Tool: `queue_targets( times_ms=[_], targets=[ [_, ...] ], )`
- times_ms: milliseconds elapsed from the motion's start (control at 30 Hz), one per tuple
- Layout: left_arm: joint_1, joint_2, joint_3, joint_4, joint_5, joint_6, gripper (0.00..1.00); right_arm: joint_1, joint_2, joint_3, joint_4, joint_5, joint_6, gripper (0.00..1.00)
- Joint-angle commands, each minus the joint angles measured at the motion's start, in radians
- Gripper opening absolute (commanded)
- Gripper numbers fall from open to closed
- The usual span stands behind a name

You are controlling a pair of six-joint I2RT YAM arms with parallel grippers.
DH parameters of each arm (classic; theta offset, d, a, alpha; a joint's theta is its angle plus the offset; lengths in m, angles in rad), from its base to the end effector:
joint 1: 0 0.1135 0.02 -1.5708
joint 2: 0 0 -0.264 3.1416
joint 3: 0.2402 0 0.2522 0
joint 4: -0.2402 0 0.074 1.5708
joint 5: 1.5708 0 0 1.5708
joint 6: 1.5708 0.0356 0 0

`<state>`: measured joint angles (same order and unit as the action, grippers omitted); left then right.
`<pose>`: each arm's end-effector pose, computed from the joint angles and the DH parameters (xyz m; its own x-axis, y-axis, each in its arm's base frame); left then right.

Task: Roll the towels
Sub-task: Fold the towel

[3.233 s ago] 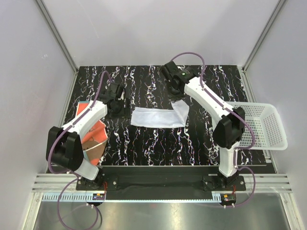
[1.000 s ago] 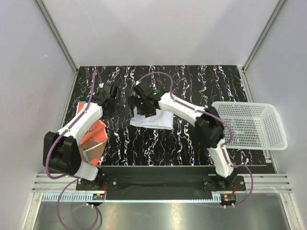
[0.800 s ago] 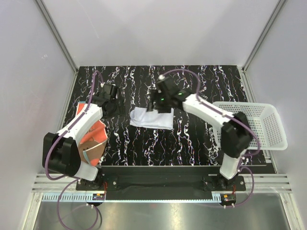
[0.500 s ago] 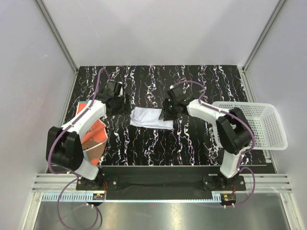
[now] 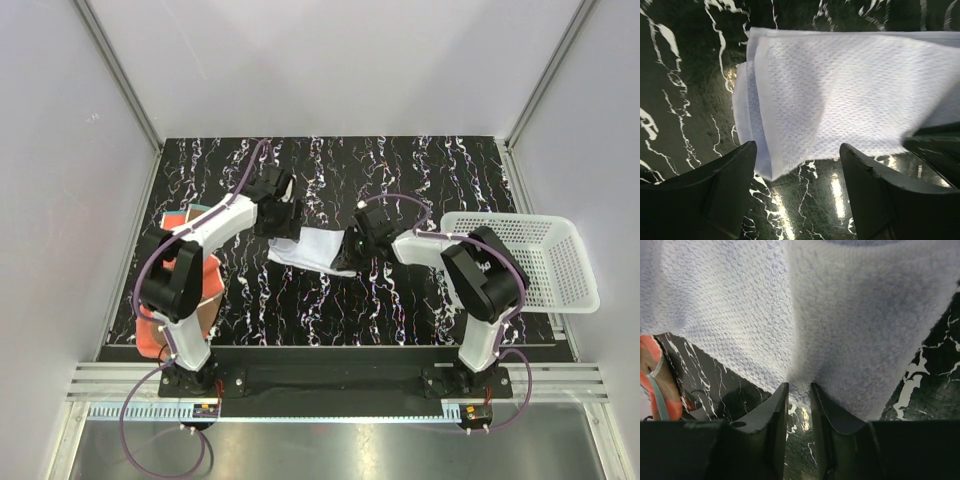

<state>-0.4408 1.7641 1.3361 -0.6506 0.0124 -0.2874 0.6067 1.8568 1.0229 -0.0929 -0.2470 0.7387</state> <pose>0.3347 -0.1584 0.2289 -0.8868 0.1050 -0.4501 0.1883 0.9714 -0.1444 0.2979 0.2174 0.1389 -0.9392 0.1429 -0.3123 -0.0555 0.8341 0.5488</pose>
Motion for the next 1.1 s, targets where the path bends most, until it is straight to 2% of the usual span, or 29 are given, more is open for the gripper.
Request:
queue_targets(
  times_ms=[0, 200, 333, 367, 400, 500, 700, 767, 800, 833, 900, 933, 1033, 1067],
  targets=[
    [0.002, 0.049, 0.037, -0.018, -0.044, 0.031, 0.72, 0.008, -0.004, -0.112, -0.061, 0.018, 0.004, 0.31],
    [0.001, 0.086, 0.011, -0.037, -0.066, 0.028, 0.60, 0.008, -0.051, -0.191, -0.057, 0.031, 0.008, 0.31],
    [-0.007, 0.080, 0.002, -0.029, -0.071, 0.025, 0.36, 0.008, -0.059, -0.208, -0.054, 0.025, 0.013, 0.30],
    [-0.009, 0.078, -0.002, -0.029, -0.075, 0.025, 0.26, 0.008, -0.061, -0.211, -0.053, 0.025, 0.013, 0.30],
    [-0.007, 0.078, -0.002, -0.029, -0.084, 0.025, 0.20, 0.008, -0.061, -0.214, -0.053, 0.022, 0.014, 0.30],
    [-0.006, 0.077, -0.002, -0.034, -0.129, 0.021, 0.13, 0.008, -0.064, -0.228, -0.050, 0.022, 0.016, 0.29],
    [-0.004, 0.121, 0.000, -0.102, -0.330, -0.012, 0.13, 0.010, -0.087, -0.268, -0.050, 0.028, 0.021, 0.29],
    [-0.004, 0.152, 0.000, -0.125, -0.359, -0.032, 0.17, 0.010, -0.097, -0.280, -0.050, 0.035, 0.022, 0.29],
    [-0.003, 0.159, 0.001, -0.147, -0.392, -0.038, 0.21, 0.010, -0.099, -0.282, -0.056, 0.035, 0.022, 0.29],
    [-0.003, 0.163, -0.006, -0.153, -0.410, -0.042, 0.34, 0.010, -0.102, -0.285, -0.057, 0.038, 0.022, 0.29],
    [-0.004, 0.146, -0.018, -0.149, -0.436, -0.041, 0.50, 0.010, -0.113, -0.285, -0.067, 0.038, 0.022, 0.31],
    [-0.003, 0.123, -0.023, -0.147, -0.442, -0.042, 0.60, 0.008, -0.119, -0.282, -0.071, 0.038, 0.024, 0.31],
    [-0.003, 0.054, -0.025, -0.146, -0.462, -0.062, 0.66, 0.013, -0.156, -0.256, -0.114, 0.043, 0.016, 0.38],
    [-0.004, 0.029, -0.020, -0.146, -0.465, -0.074, 0.66, 0.016, -0.183, -0.242, -0.131, 0.048, 0.008, 0.44]
  ],
)
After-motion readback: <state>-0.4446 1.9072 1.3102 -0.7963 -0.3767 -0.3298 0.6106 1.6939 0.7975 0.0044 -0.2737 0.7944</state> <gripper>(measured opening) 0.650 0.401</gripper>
